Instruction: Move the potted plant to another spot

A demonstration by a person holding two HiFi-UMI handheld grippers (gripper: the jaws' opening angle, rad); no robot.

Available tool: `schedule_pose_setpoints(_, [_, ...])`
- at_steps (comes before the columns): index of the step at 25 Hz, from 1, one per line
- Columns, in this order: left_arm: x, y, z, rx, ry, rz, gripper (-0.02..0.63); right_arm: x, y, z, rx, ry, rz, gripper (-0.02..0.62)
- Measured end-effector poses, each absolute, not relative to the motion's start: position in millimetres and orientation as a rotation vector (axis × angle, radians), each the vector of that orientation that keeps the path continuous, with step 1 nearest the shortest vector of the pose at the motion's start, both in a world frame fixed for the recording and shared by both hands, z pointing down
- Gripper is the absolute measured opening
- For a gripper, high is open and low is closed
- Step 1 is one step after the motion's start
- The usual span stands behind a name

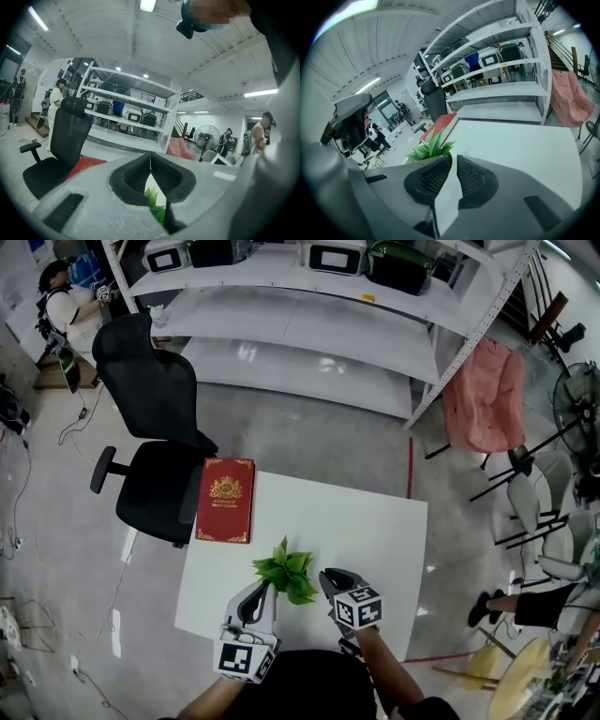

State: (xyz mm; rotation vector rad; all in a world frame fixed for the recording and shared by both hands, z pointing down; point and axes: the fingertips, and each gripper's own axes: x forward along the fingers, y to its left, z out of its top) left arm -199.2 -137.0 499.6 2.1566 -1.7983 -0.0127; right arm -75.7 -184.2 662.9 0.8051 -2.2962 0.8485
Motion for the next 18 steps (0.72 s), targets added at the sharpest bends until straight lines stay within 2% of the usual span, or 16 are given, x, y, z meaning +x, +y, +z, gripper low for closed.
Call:
schedule_pose_setpoints(3, [-204,-145,503,2.145,-1.794,-0.006,0.02,-83,-189,676,0.753,-2.265,0.871,0.033])
schedule_pose_setpoints(6, [-210,-150,509,2.126,-1.793,0.003,0.018,-92,-189,691,0.684,-2.227,0.897,0.095])
schedule_pose_setpoints(18, [-225,-162,522,2.068,-1.799,0.017,0.018,-114,-193,720,0.578,-2.153,0.926,0.107])
